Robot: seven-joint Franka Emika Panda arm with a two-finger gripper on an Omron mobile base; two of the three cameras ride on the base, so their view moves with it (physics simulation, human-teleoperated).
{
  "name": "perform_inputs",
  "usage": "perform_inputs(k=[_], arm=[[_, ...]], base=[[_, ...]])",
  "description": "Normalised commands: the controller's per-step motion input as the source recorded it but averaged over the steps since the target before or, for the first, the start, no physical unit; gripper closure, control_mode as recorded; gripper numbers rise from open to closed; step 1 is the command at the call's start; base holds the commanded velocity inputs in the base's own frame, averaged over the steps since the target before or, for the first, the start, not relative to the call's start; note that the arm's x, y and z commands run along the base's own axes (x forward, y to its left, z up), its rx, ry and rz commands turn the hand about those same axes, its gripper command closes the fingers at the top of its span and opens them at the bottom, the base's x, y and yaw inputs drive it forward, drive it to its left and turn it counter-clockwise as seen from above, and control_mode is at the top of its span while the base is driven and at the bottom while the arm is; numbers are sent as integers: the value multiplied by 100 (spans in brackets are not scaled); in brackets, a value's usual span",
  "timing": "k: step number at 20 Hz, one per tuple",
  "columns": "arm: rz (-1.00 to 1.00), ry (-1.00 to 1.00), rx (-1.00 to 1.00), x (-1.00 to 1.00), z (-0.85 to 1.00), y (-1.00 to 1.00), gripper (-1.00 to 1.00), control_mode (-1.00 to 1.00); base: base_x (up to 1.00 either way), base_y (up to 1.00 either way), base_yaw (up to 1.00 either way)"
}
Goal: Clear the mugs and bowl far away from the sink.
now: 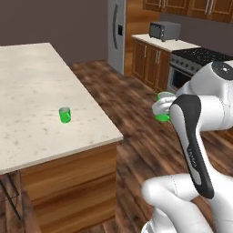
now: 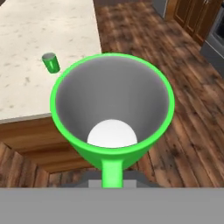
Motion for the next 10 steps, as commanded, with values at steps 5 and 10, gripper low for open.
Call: perform_inputs(k=[5, 10], arm=[[0, 0, 0, 0, 0, 0, 100, 100], [0, 0, 0, 0, 0, 0, 100, 100]], base=[[0, 100, -3], [-11, 52, 0]])
